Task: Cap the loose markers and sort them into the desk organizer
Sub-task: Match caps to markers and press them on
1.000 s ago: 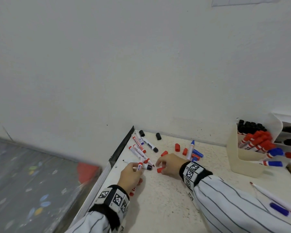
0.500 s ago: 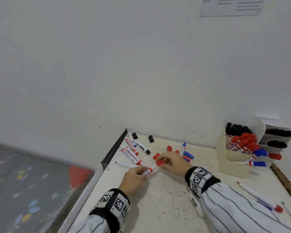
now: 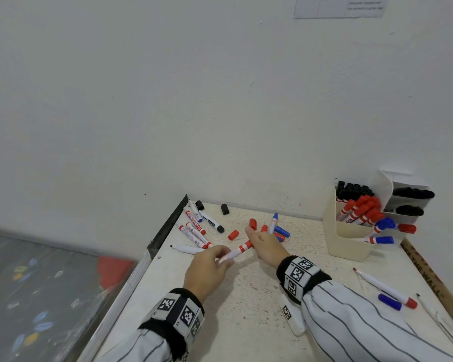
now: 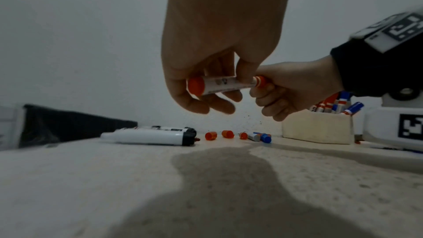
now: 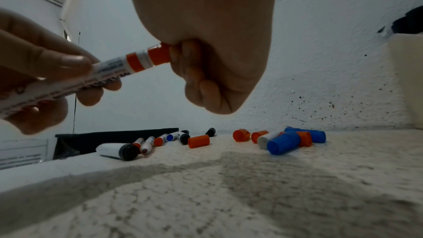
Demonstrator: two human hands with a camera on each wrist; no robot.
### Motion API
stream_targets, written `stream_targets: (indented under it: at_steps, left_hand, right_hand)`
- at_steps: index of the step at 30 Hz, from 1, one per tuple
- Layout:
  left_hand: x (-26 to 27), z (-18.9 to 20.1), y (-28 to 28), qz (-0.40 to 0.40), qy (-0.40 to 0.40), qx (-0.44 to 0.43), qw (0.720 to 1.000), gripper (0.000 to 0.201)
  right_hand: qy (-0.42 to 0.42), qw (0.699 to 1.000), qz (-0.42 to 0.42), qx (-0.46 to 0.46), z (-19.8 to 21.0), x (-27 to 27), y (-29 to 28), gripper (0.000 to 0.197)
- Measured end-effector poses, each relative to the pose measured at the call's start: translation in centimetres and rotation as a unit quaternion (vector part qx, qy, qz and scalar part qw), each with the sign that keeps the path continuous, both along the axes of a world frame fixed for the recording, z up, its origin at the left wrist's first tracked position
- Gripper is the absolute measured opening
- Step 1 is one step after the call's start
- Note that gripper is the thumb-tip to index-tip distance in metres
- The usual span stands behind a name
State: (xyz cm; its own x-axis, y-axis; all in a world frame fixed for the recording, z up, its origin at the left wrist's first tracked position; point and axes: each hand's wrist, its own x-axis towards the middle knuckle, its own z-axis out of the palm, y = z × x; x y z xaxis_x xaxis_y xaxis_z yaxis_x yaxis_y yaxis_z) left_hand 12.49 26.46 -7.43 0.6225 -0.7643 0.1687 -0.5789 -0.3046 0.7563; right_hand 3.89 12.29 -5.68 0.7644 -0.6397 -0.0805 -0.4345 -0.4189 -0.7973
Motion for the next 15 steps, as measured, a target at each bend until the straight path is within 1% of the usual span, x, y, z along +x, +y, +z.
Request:
stream_targets:
  at_steps: [3, 5, 6, 8, 11, 13, 15]
  left_hand:
    - [-0.6, 0.3, -0.2, -0.012, -0.104, 0.049, 0.993, 0.019]
    - [-1.0, 0.7, -0.4, -0.03, -0.114, 0.062, 0.991, 0.021]
    - [-1.1, 1.1, -0.5, -0.04, -0.097, 0.065, 0.992, 0.022]
    - [-1.0, 1.8, -0.7, -0.067, -0.029, 0.064, 0.995, 0.025]
    - [-1.4, 2.9, -0.7, -0.111, 0.077, 0.076, 0.988, 0.031]
    - [-1.6, 3.3, -0.4, -0.129, 0.195, 0.093, 0.968, 0.034]
    - [-1.7, 3.7, -0.2, -0.139, 0.311, 0.103, 0.934, 0.036]
  right_hand:
    - [-0.033, 0.999, -0.028, 0.009, 0.5, 0.1, 0.2, 0.048]
    - [-0.049, 0.998, -0.033, 0.018, 0.6, 0.0, 0.2, 0.046]
    - [-0.05, 0.998, -0.029, 0.016, 0.7, -0.1, 0.2, 0.044]
    - [-0.045, 0.999, -0.01, 0.004, 0.7, -0.3, 0.1, 0.039]
    - [-0.094, 0.995, 0.017, 0.015, 0.9, -0.6, 0.1, 0.041]
    - [-0.118, 0.992, 0.033, 0.019, 1.0, -0.9, 0.2, 0.042]
    - [-0.122, 0.991, 0.055, 0.019, 0.9, -1.3, 0.3, 0.041]
